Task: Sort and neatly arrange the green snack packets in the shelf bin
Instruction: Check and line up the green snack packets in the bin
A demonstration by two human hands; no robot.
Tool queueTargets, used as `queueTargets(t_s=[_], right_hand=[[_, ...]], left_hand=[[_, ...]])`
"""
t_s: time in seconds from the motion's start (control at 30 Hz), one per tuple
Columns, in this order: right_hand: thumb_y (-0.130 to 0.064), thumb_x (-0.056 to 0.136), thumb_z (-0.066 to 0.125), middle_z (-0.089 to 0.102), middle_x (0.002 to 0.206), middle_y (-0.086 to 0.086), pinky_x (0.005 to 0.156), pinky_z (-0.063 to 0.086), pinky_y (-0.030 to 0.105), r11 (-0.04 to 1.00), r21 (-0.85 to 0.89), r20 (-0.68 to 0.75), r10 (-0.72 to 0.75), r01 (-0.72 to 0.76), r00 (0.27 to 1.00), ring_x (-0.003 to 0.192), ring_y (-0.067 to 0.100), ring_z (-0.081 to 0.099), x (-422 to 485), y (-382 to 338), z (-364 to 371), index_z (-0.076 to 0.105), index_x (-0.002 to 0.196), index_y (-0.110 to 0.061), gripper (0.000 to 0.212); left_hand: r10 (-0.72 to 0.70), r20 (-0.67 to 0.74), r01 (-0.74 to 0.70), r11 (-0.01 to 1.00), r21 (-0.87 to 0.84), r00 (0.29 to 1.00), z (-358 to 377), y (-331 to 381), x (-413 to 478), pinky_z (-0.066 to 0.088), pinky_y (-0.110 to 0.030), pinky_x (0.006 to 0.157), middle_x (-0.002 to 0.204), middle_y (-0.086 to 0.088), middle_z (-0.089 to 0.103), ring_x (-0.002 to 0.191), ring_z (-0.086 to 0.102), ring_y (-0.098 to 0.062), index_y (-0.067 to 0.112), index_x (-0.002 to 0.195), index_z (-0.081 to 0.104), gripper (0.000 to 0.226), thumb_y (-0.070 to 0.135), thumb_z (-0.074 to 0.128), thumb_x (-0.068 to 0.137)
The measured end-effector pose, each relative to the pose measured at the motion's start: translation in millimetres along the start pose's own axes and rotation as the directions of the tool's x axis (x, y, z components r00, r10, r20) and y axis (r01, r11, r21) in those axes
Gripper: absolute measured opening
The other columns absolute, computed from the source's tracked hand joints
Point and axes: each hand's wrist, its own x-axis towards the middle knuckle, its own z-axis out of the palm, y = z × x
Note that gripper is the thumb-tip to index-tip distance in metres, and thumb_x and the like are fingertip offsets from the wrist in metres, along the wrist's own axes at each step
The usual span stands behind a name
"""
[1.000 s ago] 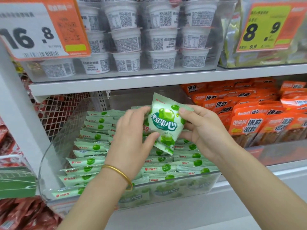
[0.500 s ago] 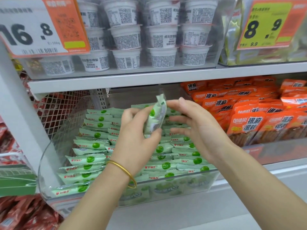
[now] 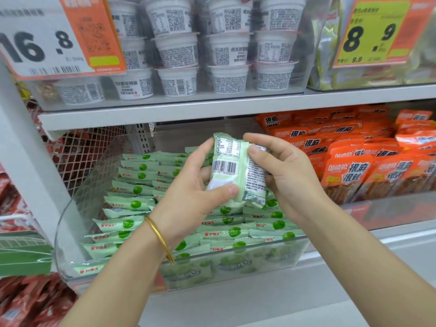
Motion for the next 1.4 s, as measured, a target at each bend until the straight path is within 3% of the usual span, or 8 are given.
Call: queueTargets(t_s=[0.3,0.4,0.5,0.77,0.87,0.93,1.2,1.4], right_hand=[[-0.002,0.088,0.058,0.072,0.085,0.002,0.062,0.056,0.031,0.996,0.055,-0.054,0.075,-0.072,0.996,0.074,0.012,0.065,1.8,-5.4,-6.9,0.068,0.1,-0.017,0.021],[0.0,0.087,0.059,0.071,0.088,0.006,0.064,0.056,0.03,0.991,0.094,-0.103,0.105,-0.096,0.989,0.07,0.01,0.067,2.2,-2.1,-5.1,0.066,0.102,-0.011,0.02],[-0.002,0.086,0.06,0.07,0.092,0.011,0.063,0.056,0.027,0.975,0.186,-0.117,0.141,-0.118,0.983,0.075,0.014,0.069,2.9,0.8,-1.9,0.063,0.103,-0.007,0.018],[0.001,0.091,0.045,0.068,0.105,0.007,0.088,0.054,0.032,0.999,0.006,-0.063,0.051,-0.05,0.997,0.1,0.018,0.066,2.1,-2.4,-2.7,0.069,0.102,-0.007,0.027],[0.003,0.082,0.056,0.051,0.122,-0.009,0.098,0.04,0.017,0.697,-0.687,0.057,-0.227,0.203,0.972,0.114,0.005,0.051,9.8,-3.1,-11.2,0.064,0.114,-0.026,0.044],[-0.008,0.079,0.068,0.053,0.123,-0.012,0.101,0.032,0.016,0.456,-0.838,0.195,-0.262,0.299,0.945,0.12,0.007,0.045,19.0,-3.2,-12.8,0.056,0.127,-0.029,0.054],[-0.023,0.079,0.071,0.061,0.104,0.004,0.067,0.046,0.034,0.009,-0.984,0.145,-0.523,0.175,0.84,0.092,0.03,0.058,39.1,8.9,-5.7,0.067,0.103,-0.019,0.025],[0.002,0.05,0.08,0.063,0.08,0.013,0.046,0.037,0.026,-0.27,-0.959,0.191,-0.408,0.082,0.893,0.066,0.035,0.06,60.1,18.2,3.1,0.067,0.073,-0.006,0.028]], left_hand=[[0.007,-0.293,0.048,0.983,0.18,0.956,-4.0,0.3,2.4,0.054,-0.036,0.086,0.113,0.002,0.062,0.097,0.065,-0.019,0.031,0.119,0.05,0.045,0.011,0.067,0.083],[0.318,-0.293,-0.044,0.742,0.669,0.901,-1.0,-7.1,5.6,0.034,-0.018,0.098,0.113,0.013,0.045,0.109,0.042,-0.006,0.034,0.112,0.055,0.034,0.037,0.065,0.08],[0.352,-0.165,-0.062,0.553,0.831,0.921,7.2,-12.0,7.9,0.02,-0.015,0.091,0.114,0.02,0.034,0.106,0.023,0.001,0.037,0.12,0.051,0.059,0.064,0.057,0.068],[0.34,-0.169,-0.047,0.544,0.838,0.925,5.4,-21.3,29.8,0.027,-0.01,0.088,0.12,-0.002,0.05,0.112,0.047,-0.017,0.016,0.126,0.054,0.044,-0.002,0.054,0.086],[0.326,-0.149,-0.074,0.582,0.81,0.934,3.7,-19.5,40.0,0.025,-0.009,0.085,0.12,-0.002,0.054,0.113,0.047,-0.016,0.017,0.126,0.055,0.042,-0.002,0.05,0.088],[0.335,-0.109,-0.124,0.601,0.79,0.936,3.7,-19.0,47.5,0.025,-0.008,0.088,0.122,-0.002,0.057,0.115,0.047,-0.016,0.015,0.125,0.056,0.042,-0.003,0.052,0.088],[0.286,-0.239,0.043,0.555,0.831,0.928,7.0,-36.1,74.6,0.02,-0.026,0.111,0.147,-0.01,0.036,0.137,0.029,-0.025,0.01,0.143,0.034,0.06,0.006,0.056,0.087],[0.026,-0.183,0.162,0.349,0.923,0.983,-3.8,-50.4,82.1,0.01,-0.038,0.118,0.156,-0.006,0.018,0.144,0.011,-0.021,0.014,0.146,0.026,0.05,0.025,0.038,0.098]])
